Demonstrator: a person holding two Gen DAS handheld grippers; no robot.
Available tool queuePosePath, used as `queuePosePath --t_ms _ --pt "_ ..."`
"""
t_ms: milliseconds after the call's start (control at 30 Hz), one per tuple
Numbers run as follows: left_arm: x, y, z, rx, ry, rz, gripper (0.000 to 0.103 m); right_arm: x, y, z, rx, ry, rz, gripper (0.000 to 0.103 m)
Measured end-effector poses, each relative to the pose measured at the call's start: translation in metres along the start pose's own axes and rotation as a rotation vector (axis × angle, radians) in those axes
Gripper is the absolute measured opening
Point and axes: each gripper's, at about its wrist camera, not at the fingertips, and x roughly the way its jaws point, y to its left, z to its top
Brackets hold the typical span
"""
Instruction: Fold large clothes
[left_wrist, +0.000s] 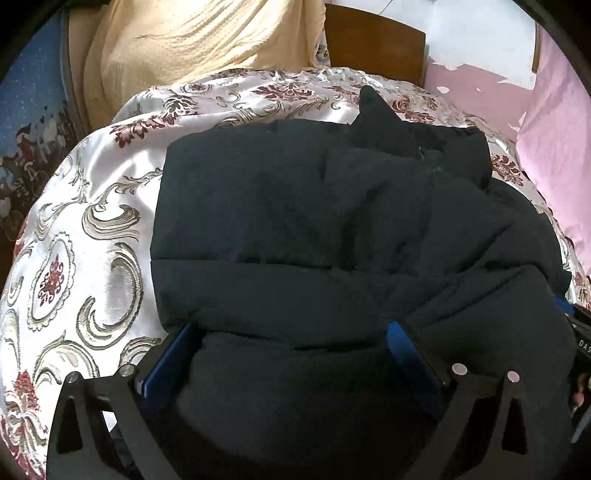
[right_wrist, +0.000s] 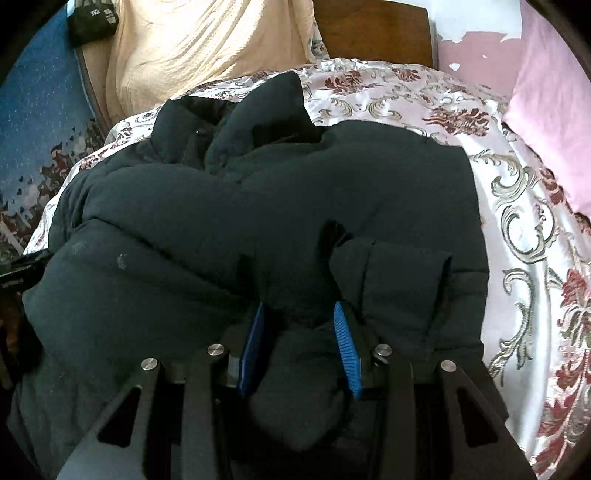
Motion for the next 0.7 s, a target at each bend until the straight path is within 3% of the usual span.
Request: queuePosePath --t_ms 133,200,233,400,600,700 --pt "-0.012 0.009 0.004 -0.018 0.028 -0.016 0.103 -0.004 -0.003 0.002 0.017 0.002 0.031 0.037" --pt "-0.024 0.015 0.012 -0.018 0.028 -0.037 0.103 -0.013 -0.003 0.011 0.007 0.02 0.068 0.058" --pt "-0.03 0.017 0.018 -0.019 0.015 -0.052 0.103 -0.02 -0.001 0.018 -0.011 0.016 0.083 0.063" --pt "-0.032 0.016 0.074 -0.08 -0.021 -0.111 0.103 -0.031 0.006 0.076 -0.024 -0.017 0.115 0.079" --pt "0.017 -0.018 0.146 -0.075 0.009 -0.138 0.103 0.02 0.002 0.152 0.106 0.009 0.076 0.082" --pt "0.038 -0.029 0.178 -0.105 -0.038 -0.142 0.103 0.05 -0.001 0.178 0.219 0.022 0.101 0.082"
